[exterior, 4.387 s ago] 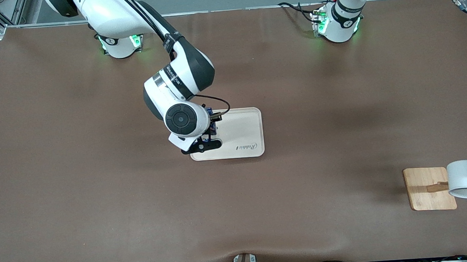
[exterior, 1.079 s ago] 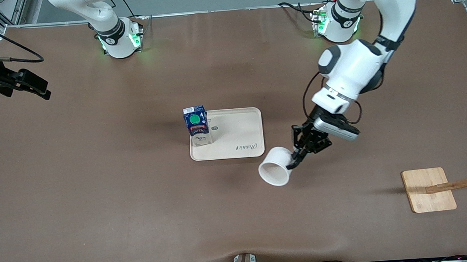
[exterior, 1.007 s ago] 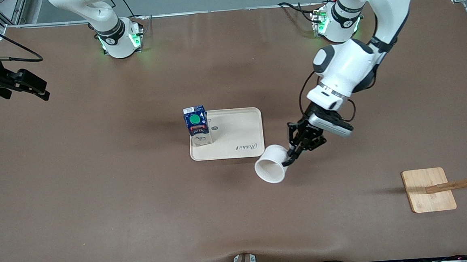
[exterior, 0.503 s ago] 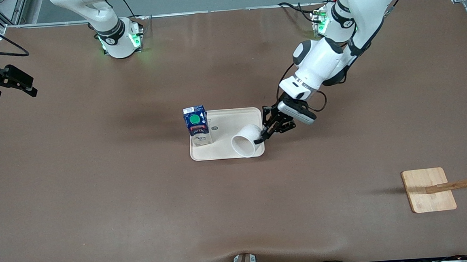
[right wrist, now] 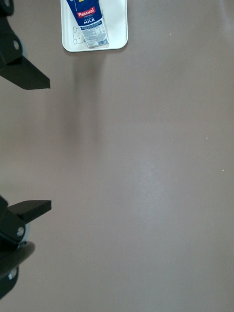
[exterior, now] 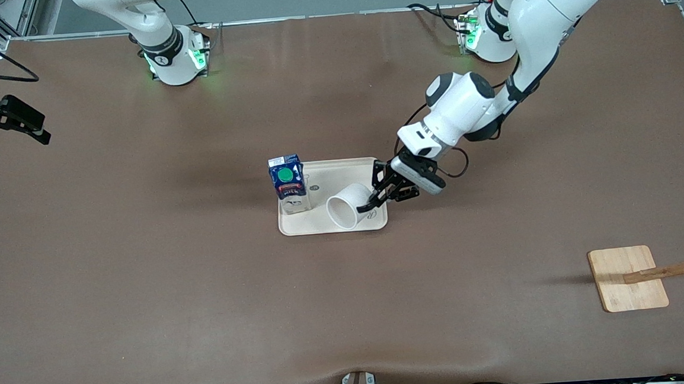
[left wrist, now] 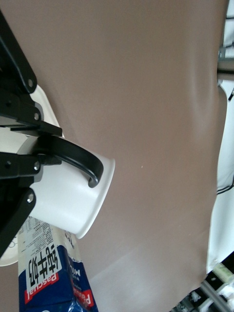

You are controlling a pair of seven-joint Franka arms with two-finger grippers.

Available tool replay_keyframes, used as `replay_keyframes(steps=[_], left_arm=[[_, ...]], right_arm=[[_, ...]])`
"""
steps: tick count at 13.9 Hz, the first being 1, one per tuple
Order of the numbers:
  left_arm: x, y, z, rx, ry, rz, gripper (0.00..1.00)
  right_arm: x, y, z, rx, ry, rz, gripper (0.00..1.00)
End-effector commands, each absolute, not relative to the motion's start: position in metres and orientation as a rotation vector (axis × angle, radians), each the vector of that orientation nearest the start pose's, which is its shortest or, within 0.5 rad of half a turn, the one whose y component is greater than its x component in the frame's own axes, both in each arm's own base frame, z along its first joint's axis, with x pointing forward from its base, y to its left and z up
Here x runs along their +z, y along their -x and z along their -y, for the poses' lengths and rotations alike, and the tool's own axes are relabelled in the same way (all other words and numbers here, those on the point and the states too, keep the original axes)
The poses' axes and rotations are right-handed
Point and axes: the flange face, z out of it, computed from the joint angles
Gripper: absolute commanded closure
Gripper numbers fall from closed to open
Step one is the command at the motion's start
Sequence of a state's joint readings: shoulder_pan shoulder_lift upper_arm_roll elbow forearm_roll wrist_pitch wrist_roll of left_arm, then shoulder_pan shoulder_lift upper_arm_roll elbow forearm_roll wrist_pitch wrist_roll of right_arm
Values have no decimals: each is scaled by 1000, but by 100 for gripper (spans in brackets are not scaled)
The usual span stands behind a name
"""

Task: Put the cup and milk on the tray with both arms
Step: 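Carry the white mug by its handle with the left gripper to the tray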

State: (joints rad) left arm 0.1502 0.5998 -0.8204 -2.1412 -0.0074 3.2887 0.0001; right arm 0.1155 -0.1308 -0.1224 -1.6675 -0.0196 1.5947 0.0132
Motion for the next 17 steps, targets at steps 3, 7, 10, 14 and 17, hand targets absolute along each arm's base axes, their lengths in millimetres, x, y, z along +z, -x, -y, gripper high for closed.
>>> replay_keyframes(steps=[3, 7, 10, 14, 17], left_arm=[[307, -551, 354, 688, -2429, 744, 100], [312, -571, 332, 608, -2406, 891, 100], [342, -597, 334, 458, -2434, 995, 100], [332, -606, 324, 427, -2324, 1109, 100], [322, -612, 303, 388, -2170, 1119, 100]], right_arm=[[657, -519, 4, -94, 3156, -3, 0], [655, -518, 10, -79, 3155, -22, 0], [654, -516, 11, -55, 3156, -25, 0], [654, -516, 10, -50, 3153, -27, 0], [654, -516, 10, -50, 3153, -27, 0]])
